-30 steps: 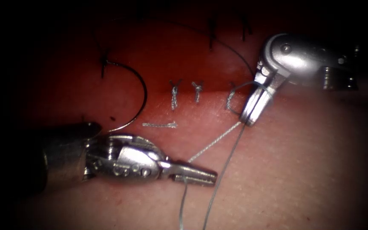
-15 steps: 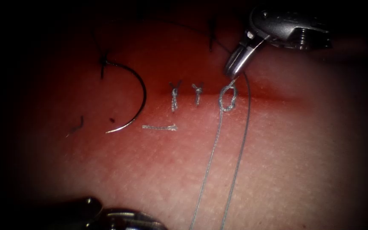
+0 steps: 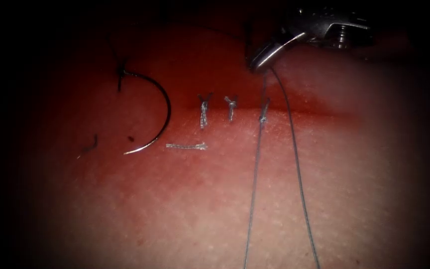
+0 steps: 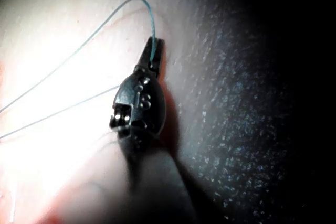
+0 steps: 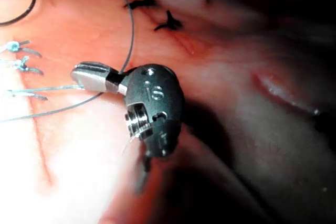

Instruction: Wound Closure

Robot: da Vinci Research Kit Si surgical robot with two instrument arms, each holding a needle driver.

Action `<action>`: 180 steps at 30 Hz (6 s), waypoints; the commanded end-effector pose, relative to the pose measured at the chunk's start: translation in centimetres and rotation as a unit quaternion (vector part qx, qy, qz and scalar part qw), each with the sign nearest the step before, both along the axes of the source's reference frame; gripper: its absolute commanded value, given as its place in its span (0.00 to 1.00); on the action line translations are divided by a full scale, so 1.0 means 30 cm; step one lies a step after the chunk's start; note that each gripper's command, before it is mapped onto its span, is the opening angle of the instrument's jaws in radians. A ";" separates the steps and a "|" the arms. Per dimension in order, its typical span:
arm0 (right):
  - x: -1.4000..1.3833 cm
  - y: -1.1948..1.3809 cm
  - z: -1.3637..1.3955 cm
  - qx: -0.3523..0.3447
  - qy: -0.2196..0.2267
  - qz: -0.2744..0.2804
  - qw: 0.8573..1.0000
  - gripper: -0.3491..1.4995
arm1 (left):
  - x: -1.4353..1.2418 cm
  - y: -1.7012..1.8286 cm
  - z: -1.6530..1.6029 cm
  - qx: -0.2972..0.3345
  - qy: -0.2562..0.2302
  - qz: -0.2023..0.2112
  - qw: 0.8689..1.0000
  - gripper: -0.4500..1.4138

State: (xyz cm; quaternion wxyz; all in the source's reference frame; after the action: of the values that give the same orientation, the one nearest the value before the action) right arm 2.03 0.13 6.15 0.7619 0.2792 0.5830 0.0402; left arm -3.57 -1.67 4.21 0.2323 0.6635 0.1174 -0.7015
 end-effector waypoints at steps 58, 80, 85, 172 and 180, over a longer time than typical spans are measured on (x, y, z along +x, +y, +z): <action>0.0312 -0.0437 -0.0384 -0.063 0.093 0.101 0.989 0.00 | 0.0047 0.077 -0.017 -0.199 0.032 -0.097 0.975 0.00; 0.0355 -0.0495 -0.0381 0.041 0.254 -0.025 0.966 0.00 | 0.0156 0.097 -0.002 -0.193 -0.046 -0.062 0.978 0.00; 0.0330 -0.0499 -0.0383 0.068 0.249 0.055 0.965 0.00 | 0.0213 0.098 0.003 -0.195 -0.054 -0.055 0.978 0.00; 0.0018 -0.0447 -0.0329 0.259 -0.154 0.511 0.805 0.52 | 0.0043 0.073 0.040 -0.130 0.307 -0.446 0.830 0.00; 0.0043 -0.0482 -0.0315 0.270 -0.157 0.508 0.803 0.50 | 0.0040 0.074 0.036 -0.140 0.316 -0.453 0.822 0.00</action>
State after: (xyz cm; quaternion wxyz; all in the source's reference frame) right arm 2.07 -1.33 5.16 0.6059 0.1287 0.4780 0.6227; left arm -3.39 0.51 5.26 -0.0715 0.3436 -0.2284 -0.9081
